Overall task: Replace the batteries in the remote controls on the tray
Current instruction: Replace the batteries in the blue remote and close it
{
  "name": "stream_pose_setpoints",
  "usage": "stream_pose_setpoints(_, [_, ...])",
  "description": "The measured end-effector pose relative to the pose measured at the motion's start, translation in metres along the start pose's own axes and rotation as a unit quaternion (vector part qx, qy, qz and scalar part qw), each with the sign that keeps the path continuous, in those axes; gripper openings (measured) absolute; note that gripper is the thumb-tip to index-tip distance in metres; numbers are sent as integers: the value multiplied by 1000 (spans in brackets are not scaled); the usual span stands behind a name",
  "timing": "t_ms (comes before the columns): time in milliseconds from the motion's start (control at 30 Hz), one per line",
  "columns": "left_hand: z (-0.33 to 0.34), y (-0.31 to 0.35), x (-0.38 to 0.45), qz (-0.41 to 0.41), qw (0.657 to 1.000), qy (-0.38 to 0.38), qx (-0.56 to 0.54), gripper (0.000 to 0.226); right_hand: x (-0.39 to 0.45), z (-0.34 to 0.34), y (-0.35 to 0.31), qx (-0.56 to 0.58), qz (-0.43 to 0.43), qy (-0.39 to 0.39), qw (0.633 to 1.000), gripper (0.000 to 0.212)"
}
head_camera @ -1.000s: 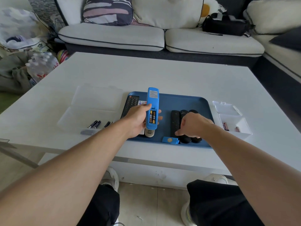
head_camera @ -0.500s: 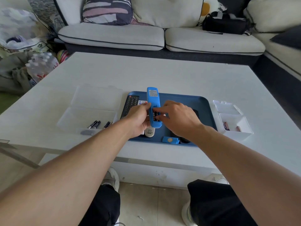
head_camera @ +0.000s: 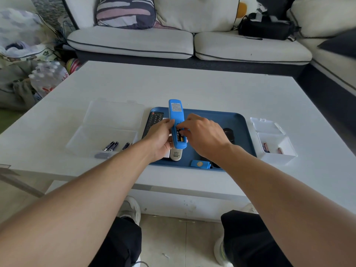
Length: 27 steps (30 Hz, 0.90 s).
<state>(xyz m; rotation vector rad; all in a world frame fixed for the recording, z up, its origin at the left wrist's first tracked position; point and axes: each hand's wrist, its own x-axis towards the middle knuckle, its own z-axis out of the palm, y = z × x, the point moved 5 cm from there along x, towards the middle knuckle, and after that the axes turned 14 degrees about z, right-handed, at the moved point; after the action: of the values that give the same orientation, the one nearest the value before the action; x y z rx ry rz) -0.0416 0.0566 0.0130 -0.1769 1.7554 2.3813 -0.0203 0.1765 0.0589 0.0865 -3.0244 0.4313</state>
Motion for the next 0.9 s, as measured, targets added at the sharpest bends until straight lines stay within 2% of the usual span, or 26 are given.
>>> stream_pose_setpoints(167, [-2,4,1,0,1000,0,17,30,0,-1,2,22,-14,-2,1000,28])
stream_pose_setpoints(267, [-2,7,1,-10,1000,1,-5,30,0,-4,5,93,-6,2,996,24])
stream_pose_setpoints(433, [5,9,-1,-13,999,-21,-46,31,0,-6,6,135,1,8,991,14])
stream_pose_setpoints(700, [8,14,-8,-12,997,-69,-25,33,1,-6,9,172,24,-3,985,12])
stream_pose_setpoints(900, [8,11,-10,-10,997,-73,-15,27,0,-6,2,102,4,2,995,8])
